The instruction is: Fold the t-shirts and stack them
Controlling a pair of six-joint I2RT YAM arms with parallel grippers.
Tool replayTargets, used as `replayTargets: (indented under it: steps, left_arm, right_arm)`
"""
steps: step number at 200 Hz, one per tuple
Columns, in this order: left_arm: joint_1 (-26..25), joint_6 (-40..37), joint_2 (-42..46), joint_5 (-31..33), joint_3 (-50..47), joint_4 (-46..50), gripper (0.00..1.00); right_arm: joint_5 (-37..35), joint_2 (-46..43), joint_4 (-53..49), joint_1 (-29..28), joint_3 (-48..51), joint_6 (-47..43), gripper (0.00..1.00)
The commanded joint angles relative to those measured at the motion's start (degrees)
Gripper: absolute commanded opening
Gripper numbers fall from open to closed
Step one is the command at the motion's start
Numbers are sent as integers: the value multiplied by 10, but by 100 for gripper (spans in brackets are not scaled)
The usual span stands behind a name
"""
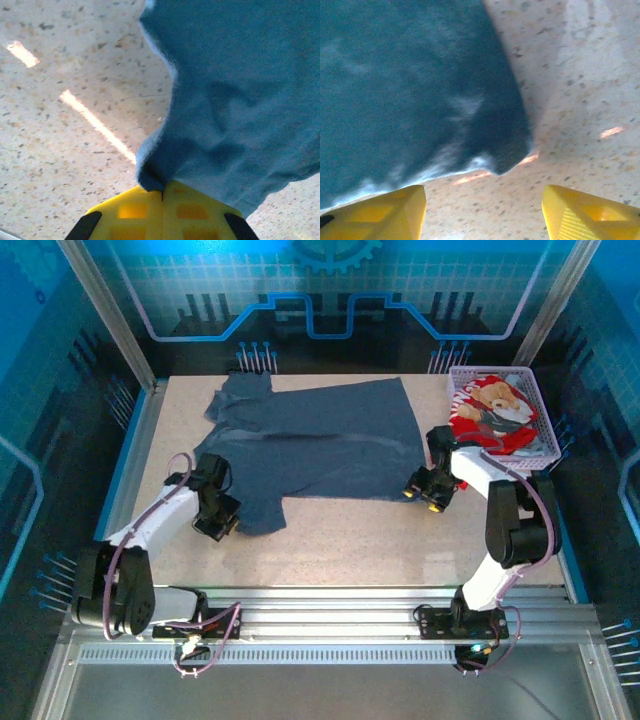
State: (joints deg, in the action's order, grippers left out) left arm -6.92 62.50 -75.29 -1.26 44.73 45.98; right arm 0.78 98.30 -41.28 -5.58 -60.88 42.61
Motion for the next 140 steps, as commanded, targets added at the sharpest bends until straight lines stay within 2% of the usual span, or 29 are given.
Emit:
replayTargets:
  steps: [1, 27, 81, 104, 127, 140]
  left_arm:
    - [-3, -5, 9, 8, -18, 27, 0]
    - [-3, -2, 14, 6, -23, 24, 0]
    - [-3, -2, 18, 1, -31, 25, 0]
    - [-3, 0, 31, 2, -35, 33, 0]
    - [-3, 3, 64, 12, -37, 68, 0]
    - [-3, 18, 97, 10, -48, 93, 0]
  right_arm:
    - [-30, 19, -19, 20, -16, 18, 61]
    - [-14, 29, 15, 29, -10, 14, 53]
    - [-8, 54, 14, 25, -21, 16, 38]
    - [-14, 59, 18, 26, -23, 12, 25]
    - [-21, 51, 12, 22, -32, -2, 1]
    - [-31, 40, -1, 15, -36, -15, 0]
